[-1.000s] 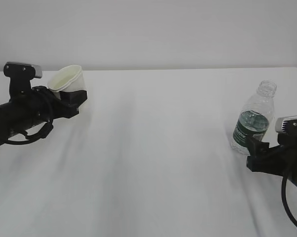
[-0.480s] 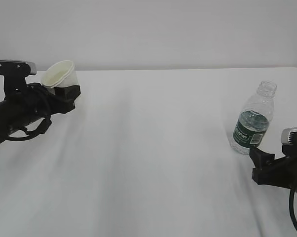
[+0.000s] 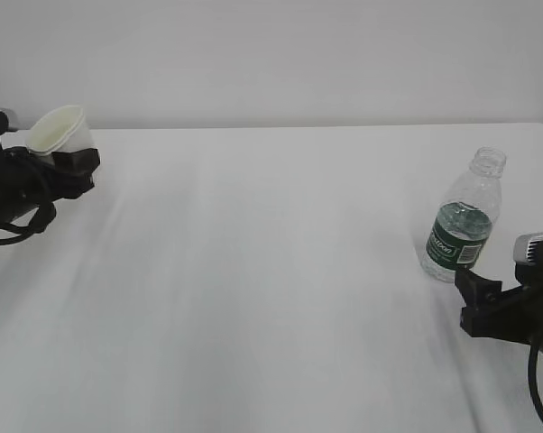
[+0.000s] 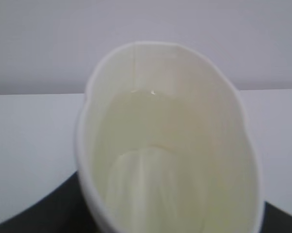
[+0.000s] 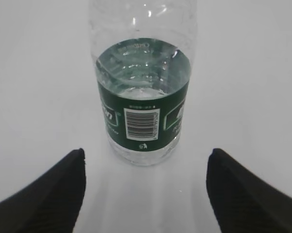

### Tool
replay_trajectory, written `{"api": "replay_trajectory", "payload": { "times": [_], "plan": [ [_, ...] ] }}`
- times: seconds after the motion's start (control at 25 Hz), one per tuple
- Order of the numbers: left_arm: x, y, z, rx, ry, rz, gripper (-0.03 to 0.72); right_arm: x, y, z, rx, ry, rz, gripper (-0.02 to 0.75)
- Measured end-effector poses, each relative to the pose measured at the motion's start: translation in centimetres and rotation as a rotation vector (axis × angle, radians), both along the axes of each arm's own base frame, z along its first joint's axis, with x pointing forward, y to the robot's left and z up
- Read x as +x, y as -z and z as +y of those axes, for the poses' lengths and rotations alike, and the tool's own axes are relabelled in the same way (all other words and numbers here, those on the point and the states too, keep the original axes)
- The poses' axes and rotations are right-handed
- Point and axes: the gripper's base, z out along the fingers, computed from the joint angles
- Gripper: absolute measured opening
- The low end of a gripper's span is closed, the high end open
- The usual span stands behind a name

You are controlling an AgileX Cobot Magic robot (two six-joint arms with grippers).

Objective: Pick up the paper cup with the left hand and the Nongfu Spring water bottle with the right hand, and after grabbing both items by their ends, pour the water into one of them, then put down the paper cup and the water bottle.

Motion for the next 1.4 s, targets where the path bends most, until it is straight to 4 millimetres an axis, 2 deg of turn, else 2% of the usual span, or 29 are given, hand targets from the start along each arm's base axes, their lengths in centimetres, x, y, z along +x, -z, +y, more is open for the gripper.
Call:
{"api": "replay_trajectory", "payload": {
  "times": [0.24, 0.48, 0.6, 1.4],
  "plan": [
    [0.2, 0.0, 2.1, 0.001, -0.058, 0.004, 0.405, 0.0, 0.0, 0.0, 0.002, 0.001, 0.000, 0.587],
    [0.1, 0.5, 3.3, 0.014, -0.094, 0.054, 0.405, 0.0, 0.0, 0.0, 0.002, 0.001, 0.000, 0.587],
    [0.1, 0.8, 3.3, 0.013, -0.098, 0.062, 0.405, 0.0, 0.0, 0.0, 0.002, 0.001, 0.000, 0.587],
    [-0.1, 5.9, 3.1, 0.035, -0.069, 0.084, 0.404, 0.0, 0.0, 0.0, 0.002, 0.001, 0.000, 0.587]
  ]
}}
